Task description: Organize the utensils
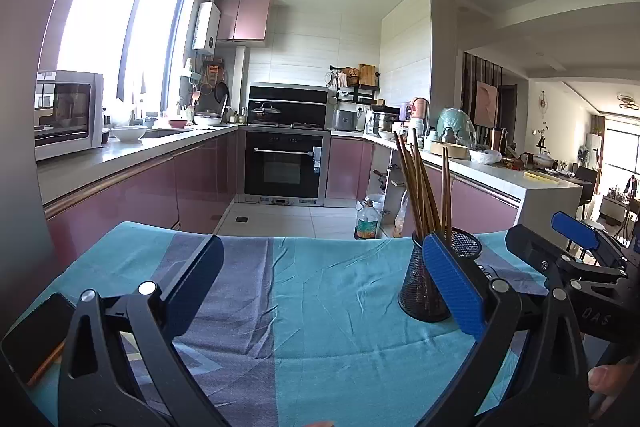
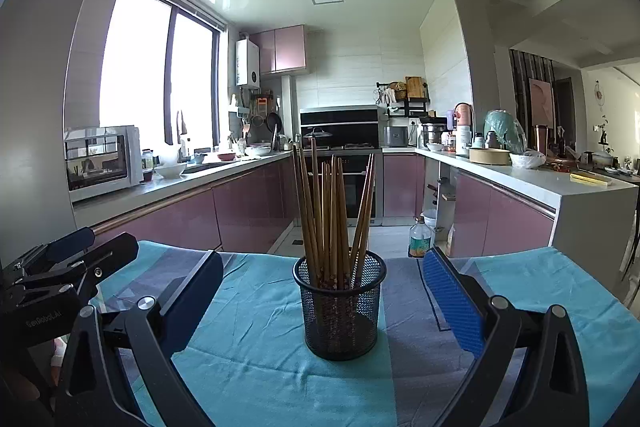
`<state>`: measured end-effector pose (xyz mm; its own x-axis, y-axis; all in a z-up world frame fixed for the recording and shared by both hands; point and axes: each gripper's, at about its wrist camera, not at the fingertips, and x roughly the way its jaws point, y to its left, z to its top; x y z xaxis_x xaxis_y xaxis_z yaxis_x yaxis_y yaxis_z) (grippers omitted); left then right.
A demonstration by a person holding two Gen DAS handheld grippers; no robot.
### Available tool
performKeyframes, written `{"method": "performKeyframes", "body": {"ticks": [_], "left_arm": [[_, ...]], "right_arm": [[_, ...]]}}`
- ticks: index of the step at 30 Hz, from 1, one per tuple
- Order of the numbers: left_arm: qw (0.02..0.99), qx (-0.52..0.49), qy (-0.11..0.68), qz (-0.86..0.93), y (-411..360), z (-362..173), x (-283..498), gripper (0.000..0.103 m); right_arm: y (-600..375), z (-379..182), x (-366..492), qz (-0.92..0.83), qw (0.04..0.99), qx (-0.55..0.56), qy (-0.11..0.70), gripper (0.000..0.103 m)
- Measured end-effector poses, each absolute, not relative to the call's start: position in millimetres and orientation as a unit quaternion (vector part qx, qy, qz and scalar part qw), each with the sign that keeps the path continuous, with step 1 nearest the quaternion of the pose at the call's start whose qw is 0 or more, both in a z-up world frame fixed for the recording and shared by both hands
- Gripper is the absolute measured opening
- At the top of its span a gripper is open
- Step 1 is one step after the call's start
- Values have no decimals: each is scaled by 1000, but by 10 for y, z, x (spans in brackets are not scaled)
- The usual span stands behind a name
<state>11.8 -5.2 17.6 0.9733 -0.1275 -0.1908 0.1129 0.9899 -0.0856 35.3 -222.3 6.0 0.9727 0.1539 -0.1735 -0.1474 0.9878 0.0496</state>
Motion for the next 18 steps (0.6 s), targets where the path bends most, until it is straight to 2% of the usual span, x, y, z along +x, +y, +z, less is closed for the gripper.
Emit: {"method": "performKeyframes", "body": {"ticks": [18], "left_arm": [[993, -36, 99, -59, -68, 153, 105, 98]], "right_arm": [[-2234, 36, 322, 65, 995, 16, 76, 97]]}}
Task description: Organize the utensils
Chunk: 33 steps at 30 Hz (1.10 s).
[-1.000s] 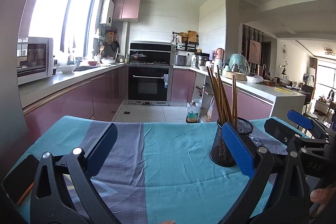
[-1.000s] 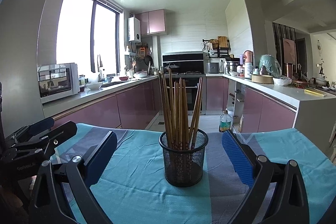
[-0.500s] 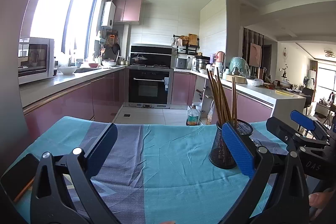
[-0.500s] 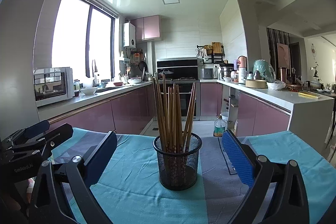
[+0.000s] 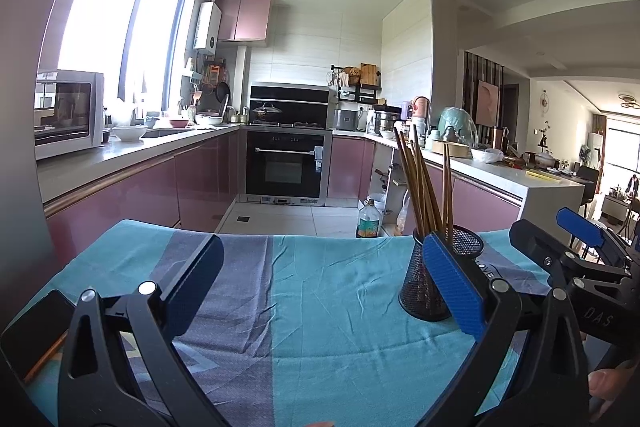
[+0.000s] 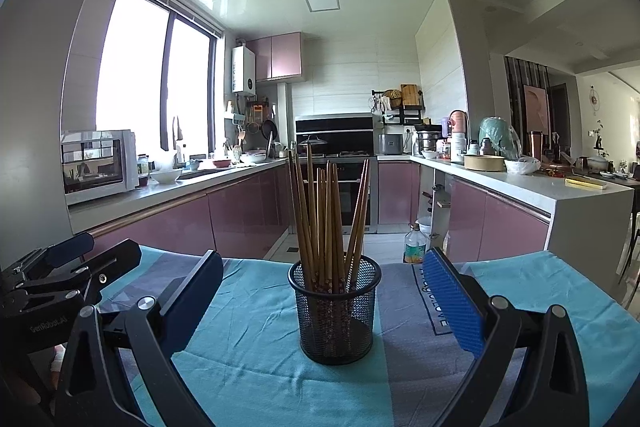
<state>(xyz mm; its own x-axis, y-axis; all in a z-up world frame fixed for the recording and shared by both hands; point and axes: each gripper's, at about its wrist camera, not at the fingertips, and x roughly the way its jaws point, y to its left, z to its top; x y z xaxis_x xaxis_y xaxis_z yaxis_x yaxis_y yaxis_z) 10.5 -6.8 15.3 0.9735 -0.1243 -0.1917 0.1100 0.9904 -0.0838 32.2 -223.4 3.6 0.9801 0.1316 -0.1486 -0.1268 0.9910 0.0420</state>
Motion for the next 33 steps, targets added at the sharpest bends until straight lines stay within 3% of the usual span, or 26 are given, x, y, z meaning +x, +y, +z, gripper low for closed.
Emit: {"method": "performKeyframes", "body": {"ticks": [33], "left_arm": [[992, -36, 103, -60, -75, 127, 107, 98]], "right_arm": [[-2269, 23, 340, 60, 995, 20, 82, 97]]}}
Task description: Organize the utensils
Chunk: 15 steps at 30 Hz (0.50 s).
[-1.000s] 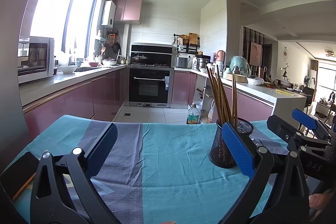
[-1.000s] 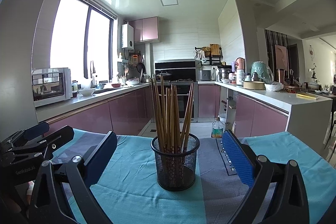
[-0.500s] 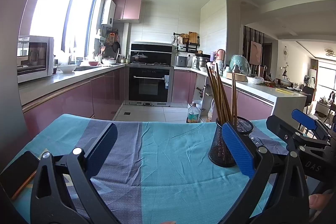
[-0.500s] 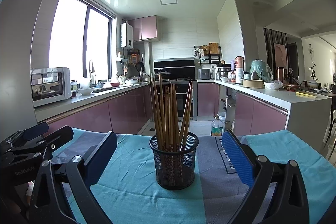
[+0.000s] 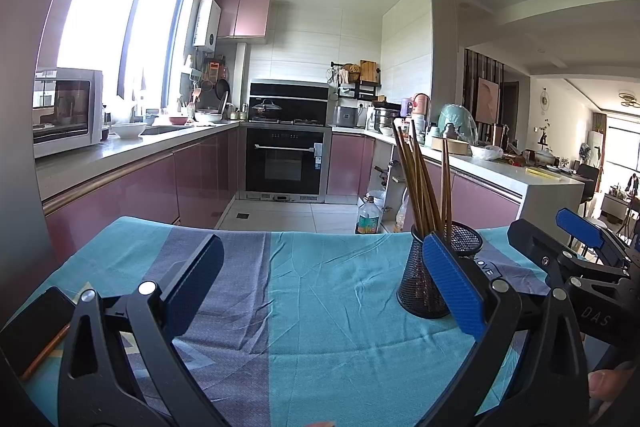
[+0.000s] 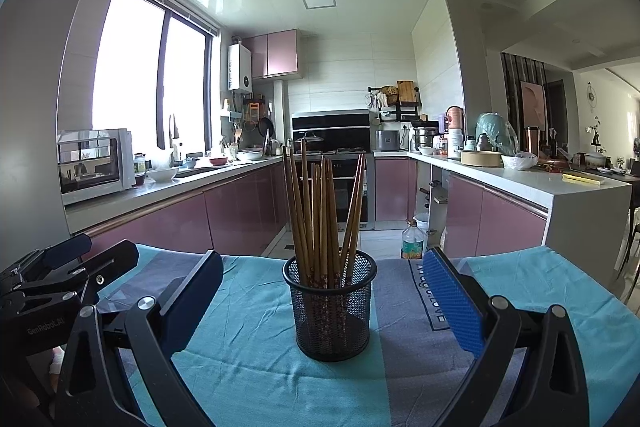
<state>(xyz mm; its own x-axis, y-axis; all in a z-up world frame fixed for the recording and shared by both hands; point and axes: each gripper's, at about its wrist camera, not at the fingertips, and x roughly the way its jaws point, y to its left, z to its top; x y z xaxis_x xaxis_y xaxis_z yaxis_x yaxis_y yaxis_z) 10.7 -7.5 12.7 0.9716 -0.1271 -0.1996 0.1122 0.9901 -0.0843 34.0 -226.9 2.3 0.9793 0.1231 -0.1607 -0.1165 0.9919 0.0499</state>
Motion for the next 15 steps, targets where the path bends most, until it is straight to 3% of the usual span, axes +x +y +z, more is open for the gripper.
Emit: {"method": "performKeyframes", "body": {"ticks": [15], "left_arm": [[992, -36, 104, -60, -73, 122, 99, 98]], "right_arm": [[-2275, 19, 345, 60, 995, 20, 82, 97]]}}
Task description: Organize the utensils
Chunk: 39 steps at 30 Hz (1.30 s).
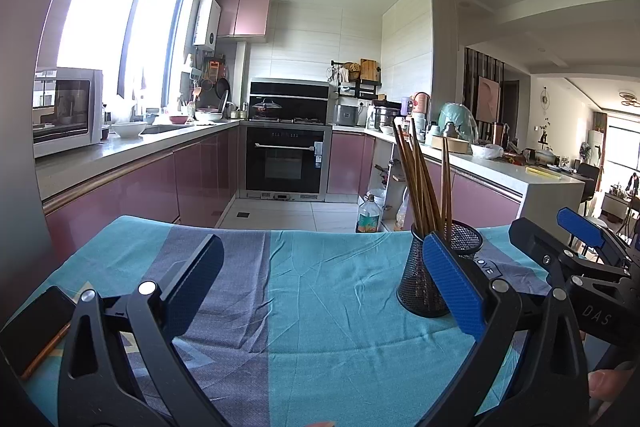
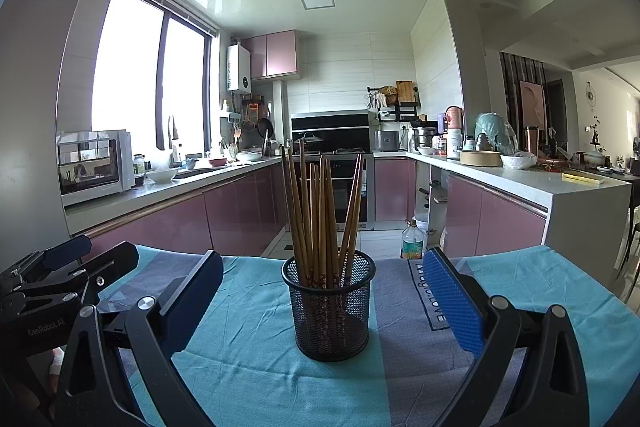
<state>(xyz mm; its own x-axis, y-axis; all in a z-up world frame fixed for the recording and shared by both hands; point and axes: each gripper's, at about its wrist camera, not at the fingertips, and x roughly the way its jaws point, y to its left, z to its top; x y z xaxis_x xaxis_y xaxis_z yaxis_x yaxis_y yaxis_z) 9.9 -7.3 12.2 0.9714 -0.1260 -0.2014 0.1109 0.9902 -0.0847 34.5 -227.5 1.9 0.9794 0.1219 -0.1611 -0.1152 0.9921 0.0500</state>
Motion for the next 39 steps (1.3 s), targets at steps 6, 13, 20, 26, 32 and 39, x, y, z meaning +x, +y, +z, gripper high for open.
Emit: {"method": "performKeyframes", "body": {"ticks": [6, 13, 20, 26, 32, 39], "left_arm": [[992, -36, 103, -60, -73, 124, 97, 98], [992, -36, 105, -61, -75, 121, 97, 98], [992, -36, 106, -61, -76, 114, 96, 98], [992, -36, 105, -61, -76, 114, 92, 98], [992, -37, 106, -61, -76, 116, 93, 98], [992, -36, 106, -61, -81, 107, 86, 98]], "right_arm": [[-2275, 19, 343, 59, 995, 21, 82, 97], [-2278, 23, 336, 58, 995, 22, 82, 97], [-2280, 25, 335, 58, 995, 23, 82, 97], [-2276, 22, 341, 57, 995, 24, 82, 97], [-2265, 20, 348, 56, 995, 24, 82, 97], [-2256, 21, 354, 56, 995, 25, 82, 97]]}}
